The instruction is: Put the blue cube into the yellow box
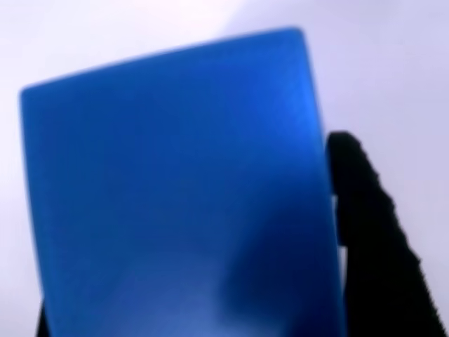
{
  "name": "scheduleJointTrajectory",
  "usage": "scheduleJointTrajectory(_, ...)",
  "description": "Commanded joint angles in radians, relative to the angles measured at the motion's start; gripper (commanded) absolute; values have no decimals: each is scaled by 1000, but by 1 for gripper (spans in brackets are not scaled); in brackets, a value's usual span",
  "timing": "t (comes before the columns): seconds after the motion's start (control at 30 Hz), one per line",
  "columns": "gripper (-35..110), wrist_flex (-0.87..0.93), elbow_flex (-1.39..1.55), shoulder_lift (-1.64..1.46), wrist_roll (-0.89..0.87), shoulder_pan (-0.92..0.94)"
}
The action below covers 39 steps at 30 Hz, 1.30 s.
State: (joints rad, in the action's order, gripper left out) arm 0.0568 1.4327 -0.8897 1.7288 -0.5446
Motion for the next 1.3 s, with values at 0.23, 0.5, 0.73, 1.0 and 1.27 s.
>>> scheduleJointTrajectory(0.23, 14, 397, -114, -646, 78, 284)
scheduleJointTrajectory(0.5, 14, 873, -110, -864, 0, 609)
scheduleJointTrajectory(0.73, 14, 1106, 2, -999, 8, 980)
scheduleJointTrajectory(1.0, 14, 1324, 129, -1123, 69, 1424)
scheduleJointTrajectory(1.27, 14, 1379, 314, -1201, 178, 1804)
